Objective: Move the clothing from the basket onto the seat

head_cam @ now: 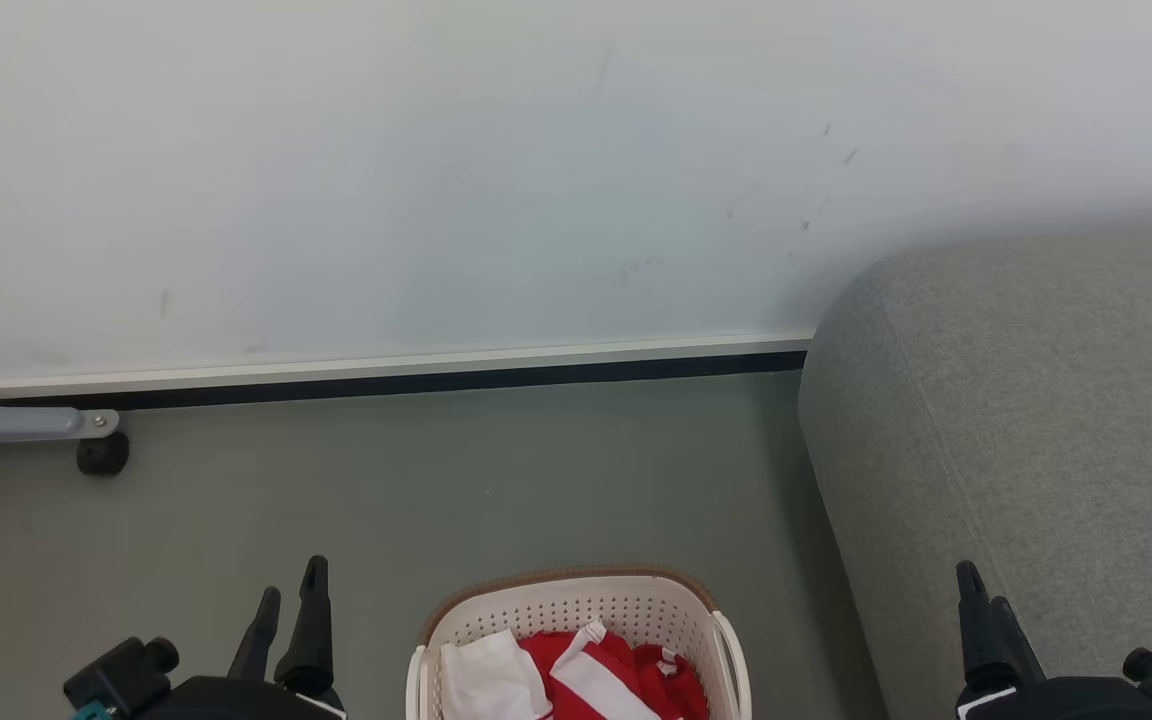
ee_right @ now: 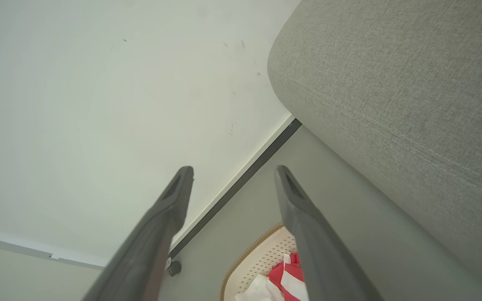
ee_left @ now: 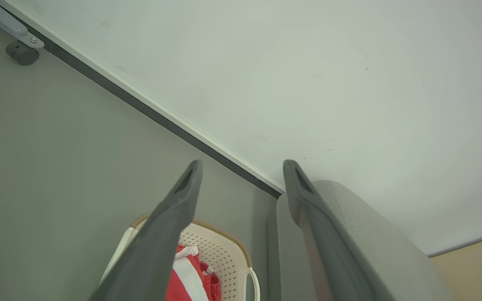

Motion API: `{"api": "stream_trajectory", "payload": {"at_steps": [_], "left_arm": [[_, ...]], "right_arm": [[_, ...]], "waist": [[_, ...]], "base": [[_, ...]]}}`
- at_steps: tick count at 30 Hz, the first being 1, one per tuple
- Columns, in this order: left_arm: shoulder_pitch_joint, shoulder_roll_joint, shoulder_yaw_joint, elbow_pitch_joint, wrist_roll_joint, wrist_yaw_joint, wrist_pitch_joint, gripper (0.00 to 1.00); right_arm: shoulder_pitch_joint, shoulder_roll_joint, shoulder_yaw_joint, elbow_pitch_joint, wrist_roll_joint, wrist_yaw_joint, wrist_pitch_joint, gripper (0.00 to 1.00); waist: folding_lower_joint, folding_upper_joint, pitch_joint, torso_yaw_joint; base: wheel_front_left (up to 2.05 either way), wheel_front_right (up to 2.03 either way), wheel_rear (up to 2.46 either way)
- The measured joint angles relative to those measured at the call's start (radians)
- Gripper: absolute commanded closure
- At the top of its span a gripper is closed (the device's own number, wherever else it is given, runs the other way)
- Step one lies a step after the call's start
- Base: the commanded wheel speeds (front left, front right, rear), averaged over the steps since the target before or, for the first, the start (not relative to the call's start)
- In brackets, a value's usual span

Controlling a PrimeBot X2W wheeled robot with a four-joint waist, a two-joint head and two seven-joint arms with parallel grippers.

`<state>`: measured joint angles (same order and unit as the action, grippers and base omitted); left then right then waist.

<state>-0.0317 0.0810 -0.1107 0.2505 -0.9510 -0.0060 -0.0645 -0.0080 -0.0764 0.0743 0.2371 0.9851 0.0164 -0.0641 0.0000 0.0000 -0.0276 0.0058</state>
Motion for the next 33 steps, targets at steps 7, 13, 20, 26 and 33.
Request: {"api": "stream_trajectory", "payload": {"at_steps": [7, 13, 20, 26, 33], "left_arm": [[0.005, 0.015, -0.012, -0.007, 0.114, 0.017, -0.02, 0.0], [0.02, 0.022, -0.02, -0.009, 0.205, 0.033, -0.039, 0.0], [0.021, 0.027, -0.029, -0.009, 0.289, 0.043, -0.061, 0.0], [0.035, 0.03, -0.032, -0.004, 0.38, 0.06, -0.08, 0.0], [0.038, 0.031, -0.034, 0.004, 0.468, 0.077, -0.105, 0.0]], "right_arm": [[0.004, -0.01, 0.028, -0.003, -0.088, -0.013, -0.021, 0.0], [0.019, -0.017, 0.051, -0.004, -0.163, -0.025, -0.04, 0.0], [0.019, -0.025, 0.074, -0.006, -0.237, -0.031, -0.059, 0.0], [0.02, -0.033, 0.098, -0.006, -0.316, -0.044, -0.083, 0.0], [0.024, -0.038, 0.122, -0.005, -0.399, -0.052, -0.105, 0.0]], "waist": [[0.0, 0.0, -0.003, 0.003], [0.0, 0.0, -0.004, 0.004], [0.0, 0.0, -0.006, 0.005], [0.0, 0.0, -0.008, 0.007], [0.0, 0.0, -0.01, 0.008]], "base": [[0.0, 0.0, 0.0], [0.0, 0.0, 0.0], [0.0, 0.0, 0.0], [0.0, 0.0, 0.0], [0.0, 0.0, 0.0]]}}
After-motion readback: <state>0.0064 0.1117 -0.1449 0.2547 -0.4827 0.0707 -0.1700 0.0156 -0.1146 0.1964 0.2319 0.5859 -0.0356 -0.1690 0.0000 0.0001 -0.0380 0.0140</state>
